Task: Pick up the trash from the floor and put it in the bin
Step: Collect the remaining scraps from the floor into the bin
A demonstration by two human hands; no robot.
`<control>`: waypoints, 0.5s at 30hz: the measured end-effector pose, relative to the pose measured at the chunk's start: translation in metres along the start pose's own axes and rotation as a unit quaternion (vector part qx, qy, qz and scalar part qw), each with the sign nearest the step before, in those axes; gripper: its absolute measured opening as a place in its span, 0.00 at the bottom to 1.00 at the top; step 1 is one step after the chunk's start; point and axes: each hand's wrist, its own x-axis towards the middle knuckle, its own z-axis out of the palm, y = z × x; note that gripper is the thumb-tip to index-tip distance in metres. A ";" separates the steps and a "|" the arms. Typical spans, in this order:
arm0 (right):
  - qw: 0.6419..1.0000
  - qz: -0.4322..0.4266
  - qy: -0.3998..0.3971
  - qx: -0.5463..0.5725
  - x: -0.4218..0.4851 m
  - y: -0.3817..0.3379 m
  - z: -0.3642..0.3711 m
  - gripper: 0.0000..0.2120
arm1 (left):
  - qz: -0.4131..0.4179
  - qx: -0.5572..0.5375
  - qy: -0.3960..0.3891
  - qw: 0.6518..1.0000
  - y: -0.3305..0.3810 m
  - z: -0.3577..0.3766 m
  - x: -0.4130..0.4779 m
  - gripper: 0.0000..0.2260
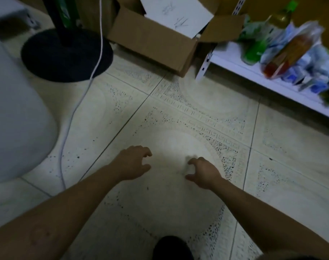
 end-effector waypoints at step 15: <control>0.990 -0.102 0.007 0.093 -0.001 -0.018 0.035 0.12 | 0.073 0.120 -0.001 0.990 -0.013 0.083 -0.008 0.10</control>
